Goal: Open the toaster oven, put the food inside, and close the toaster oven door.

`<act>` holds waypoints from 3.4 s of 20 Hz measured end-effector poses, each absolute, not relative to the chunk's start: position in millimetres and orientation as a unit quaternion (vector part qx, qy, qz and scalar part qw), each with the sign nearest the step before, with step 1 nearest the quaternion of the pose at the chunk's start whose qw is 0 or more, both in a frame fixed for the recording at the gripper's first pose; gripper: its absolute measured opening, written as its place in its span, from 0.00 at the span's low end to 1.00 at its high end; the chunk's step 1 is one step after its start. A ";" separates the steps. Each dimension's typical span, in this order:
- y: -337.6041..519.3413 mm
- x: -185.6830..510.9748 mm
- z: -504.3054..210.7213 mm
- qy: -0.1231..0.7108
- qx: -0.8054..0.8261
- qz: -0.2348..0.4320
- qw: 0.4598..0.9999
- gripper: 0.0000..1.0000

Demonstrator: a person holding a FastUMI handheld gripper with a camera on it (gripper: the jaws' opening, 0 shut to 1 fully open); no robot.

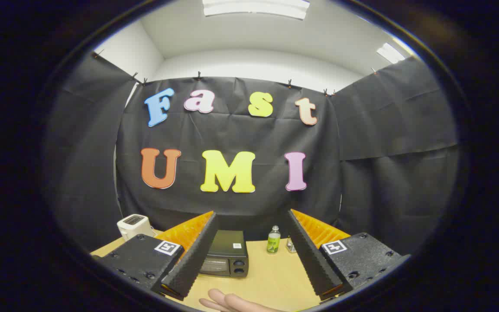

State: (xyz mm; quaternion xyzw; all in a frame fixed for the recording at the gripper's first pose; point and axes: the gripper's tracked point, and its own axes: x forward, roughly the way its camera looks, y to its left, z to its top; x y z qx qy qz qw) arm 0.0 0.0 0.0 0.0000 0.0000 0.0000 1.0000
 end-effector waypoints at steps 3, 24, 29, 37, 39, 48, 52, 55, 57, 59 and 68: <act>20.3 8.3 -10.1 -0.016 -0.039 0.000 0.999 1.00; 41.4 -9.4 -23.7 0.003 0.013 0.018 1.000 1.00; 54.7 -17.9 -37.9 0.026 0.012 0.033 0.999 1.00; 86.2 23.9 -93.4 0.067 0.030 0.024 0.997 1.00; 97.2 44.0 -116.7 0.083 0.033 0.023 0.996 1.00; 153.9 119.6 -213.0 0.149 0.029 0.035 0.988 1.00; 178.4 143.1 -239.1 0.166 0.037 0.043 0.984 1.00; 191.2 155.2 -254.9 0.180 0.031 0.048 0.982 1.00; 198.6 161.6 -261.5 0.190 0.032 0.050 0.980 1.00; 202.7 168.0 -269.0 0.194 0.027 0.051 0.979 1.00; 214.0 171.4 -280.1 0.230 0.035 0.058 0.971 1.00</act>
